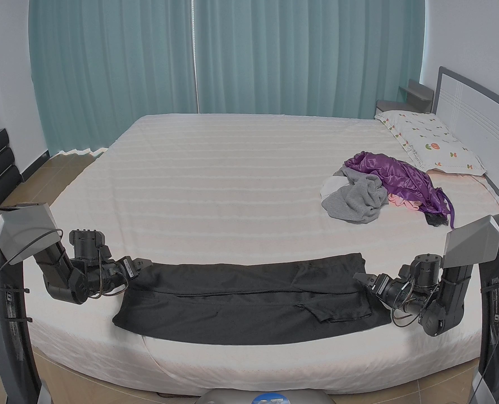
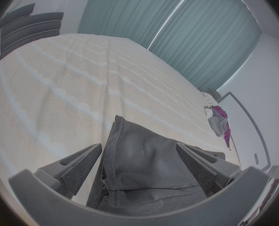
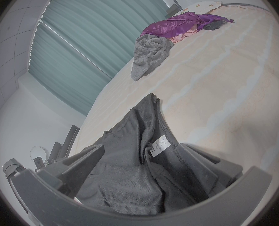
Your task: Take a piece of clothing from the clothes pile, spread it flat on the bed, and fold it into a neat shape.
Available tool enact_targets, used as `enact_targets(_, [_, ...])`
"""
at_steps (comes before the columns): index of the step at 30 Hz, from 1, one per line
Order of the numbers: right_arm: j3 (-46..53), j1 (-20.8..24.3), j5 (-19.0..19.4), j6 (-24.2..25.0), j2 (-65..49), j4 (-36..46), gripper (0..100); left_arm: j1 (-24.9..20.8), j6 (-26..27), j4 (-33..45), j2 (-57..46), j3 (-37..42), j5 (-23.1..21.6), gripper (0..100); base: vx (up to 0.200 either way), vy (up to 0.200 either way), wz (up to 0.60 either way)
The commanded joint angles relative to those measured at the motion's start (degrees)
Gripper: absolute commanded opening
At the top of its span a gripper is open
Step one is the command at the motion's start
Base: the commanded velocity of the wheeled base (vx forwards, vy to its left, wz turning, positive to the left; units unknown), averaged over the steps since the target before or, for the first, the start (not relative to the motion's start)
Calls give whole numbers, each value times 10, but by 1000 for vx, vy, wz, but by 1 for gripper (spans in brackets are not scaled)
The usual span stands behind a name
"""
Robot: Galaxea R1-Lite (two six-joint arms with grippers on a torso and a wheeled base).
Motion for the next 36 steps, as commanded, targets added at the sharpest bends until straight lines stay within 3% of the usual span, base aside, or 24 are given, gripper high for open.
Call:
enact_targets(1, [2, 0, 0, 0, 2, -1, 100, -1, 19, -2, 23, -2, 0, 100, 0, 0, 0])
enact_targets(16, [5, 4, -3, -1, 7, -2, 100, -12, 41, -9, 33, 15, 13, 100, 0, 0, 0])
enact_targets(20, [6, 4, -3, -1, 7, -2, 100, -13, 74, -10, 41, 16, 36, 100, 0, 0, 0])
enact_targets(33, [6, 4, -3, -1, 7, -2, 100, -27, 75, -23, 38, 27, 42, 100, 0, 0, 0])
enact_targets(34, [6, 4, -3, -1, 7, -2, 100, -29, 75, -23, 37, 28, 45, 0, 0, 0, 0])
enact_targets(36, [7, 4, -4, -1, 7, -2, 100, -32, 75, -23, 37, 31, 50, 0, 0, 0, 0])
